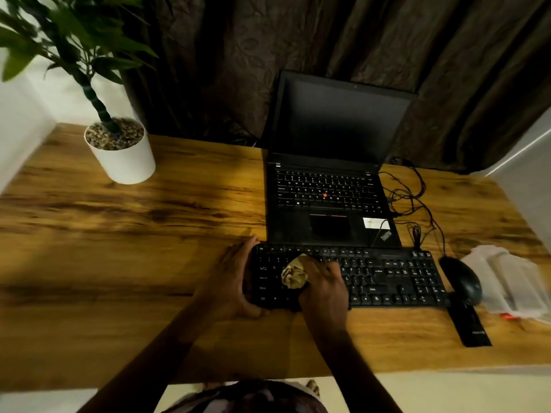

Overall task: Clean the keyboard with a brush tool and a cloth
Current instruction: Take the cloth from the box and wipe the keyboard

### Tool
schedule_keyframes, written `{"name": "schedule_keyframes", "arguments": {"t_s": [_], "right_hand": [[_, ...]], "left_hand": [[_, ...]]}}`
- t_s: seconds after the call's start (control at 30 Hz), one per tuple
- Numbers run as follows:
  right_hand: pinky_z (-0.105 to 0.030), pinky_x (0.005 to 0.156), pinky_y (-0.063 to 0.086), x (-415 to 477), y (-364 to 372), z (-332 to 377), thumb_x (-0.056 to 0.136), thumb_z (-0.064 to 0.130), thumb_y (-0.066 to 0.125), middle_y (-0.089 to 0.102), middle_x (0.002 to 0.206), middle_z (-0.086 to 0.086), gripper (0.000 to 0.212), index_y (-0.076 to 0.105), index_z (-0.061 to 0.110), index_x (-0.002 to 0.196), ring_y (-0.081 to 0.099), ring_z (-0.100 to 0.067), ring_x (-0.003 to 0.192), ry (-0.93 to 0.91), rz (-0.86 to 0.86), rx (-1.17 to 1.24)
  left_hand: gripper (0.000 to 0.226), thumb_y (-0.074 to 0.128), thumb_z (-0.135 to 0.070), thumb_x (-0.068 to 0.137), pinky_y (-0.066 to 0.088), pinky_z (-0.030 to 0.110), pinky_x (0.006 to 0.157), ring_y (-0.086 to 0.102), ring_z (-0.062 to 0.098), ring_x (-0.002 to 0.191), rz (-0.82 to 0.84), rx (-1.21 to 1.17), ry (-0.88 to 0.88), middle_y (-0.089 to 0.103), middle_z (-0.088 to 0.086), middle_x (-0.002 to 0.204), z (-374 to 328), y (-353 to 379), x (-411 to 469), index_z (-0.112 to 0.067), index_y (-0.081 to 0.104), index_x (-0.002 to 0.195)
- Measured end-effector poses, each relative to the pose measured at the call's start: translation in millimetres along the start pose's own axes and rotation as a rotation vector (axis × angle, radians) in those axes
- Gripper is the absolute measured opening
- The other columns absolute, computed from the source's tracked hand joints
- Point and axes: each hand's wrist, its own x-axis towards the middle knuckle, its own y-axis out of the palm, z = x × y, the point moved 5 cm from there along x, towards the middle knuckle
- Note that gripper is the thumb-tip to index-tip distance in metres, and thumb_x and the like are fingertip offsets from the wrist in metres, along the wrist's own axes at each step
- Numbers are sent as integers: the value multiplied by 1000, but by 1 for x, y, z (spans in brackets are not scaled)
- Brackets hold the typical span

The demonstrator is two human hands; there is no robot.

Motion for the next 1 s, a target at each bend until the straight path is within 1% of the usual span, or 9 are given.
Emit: {"name": "schedule_keyframes", "arguments": {"t_s": [0.13, 0.27, 0.33, 0.5, 0.67, 0.73, 0.83, 0.9, 1.0], "right_hand": [[-33, 57, 50, 0, -1, 7, 61, -7, 65, 74, 97, -1, 50, 72, 13, 106, 58, -27, 80, 34, -42, 7], [-31, 66, 51, 2, 15, 36, 72, 13, 42, 73, 103, 2, 48, 71, 15, 110, 56, -23, 89, -29, 50, 10], [-31, 67, 52, 2, 17, 37, 72, 17, 39, 73, 102, 3, 50, 70, 16, 111, 55, -21, 90, -36, 79, 12], [-33, 65, 52, 1, 13, 27, 73, 16, 42, 73, 99, 2, 47, 70, 16, 110, 56, -22, 88, 3, 52, 8], [-28, 62, 50, 8, 23, 54, 69, 4, 64, 73, 103, 3, 41, 70, 14, 109, 51, -18, 90, -118, 83, 33], [-27, 62, 48, 8, 24, 51, 72, 6, 61, 73, 106, 6, 40, 69, 15, 110, 48, -16, 89, -166, 87, 6], [-32, 64, 52, 8, 19, 35, 73, 7, 58, 72, 108, 5, 40, 70, 16, 110, 53, -19, 88, -111, 61, 1], [-34, 64, 52, 7, 20, 36, 76, 12, 47, 73, 107, 5, 41, 70, 16, 109, 55, -21, 87, -74, 66, 9], [-34, 60, 53, 6, 23, 59, 76, 19, 44, 71, 102, 3, 41, 68, 15, 108, 54, -22, 84, -148, 109, 38]], "left_hand": [[151, 79, -78, 40, 29, 44, 118, 16, 14, 148, -3, 13, 3, 15, -8, 162, 1, 0, 0, -38, -13, 154], [151, 73, -85, 37, 27, 43, 119, 18, 13, 147, -10, -8, 22, 22, -10, 160, -2, -2, 1, -42, -15, 152], [150, 75, -83, 39, 24, 42, 120, 17, 12, 147, 5, -8, 24, 24, -10, 160, -2, -1, 2, -40, -14, 152], [152, 68, -91, 35, 28, 45, 118, 16, 15, 148, 1, -20, 9, 21, -12, 161, 2, 1, 2, -42, -14, 153], [148, 74, -83, 45, 23, 41, 121, 18, 13, 148, -18, -8, 59, 23, -8, 161, 2, 2, 1, -28, -5, 157], [148, 74, -80, 44, 18, 36, 122, 16, 9, 147, -22, -6, 78, 21, -12, 160, -1, 0, 1, -26, -5, 157], [148, 74, -80, 41, 14, 31, 122, 12, -1, 141, -23, -30, 69, 21, -19, 154, -7, -3, 1, -27, -4, 156], [150, 75, -79, 41, 17, 33, 121, 15, 5, 144, -25, -36, 54, 24, -13, 158, -4, -3, 1, -27, -3, 157], [142, 73, -77, 48, 22, 39, 121, 17, 10, 147, -24, -14, 74, 21, -8, 161, 1, 0, 1, -26, -3, 157]]}}
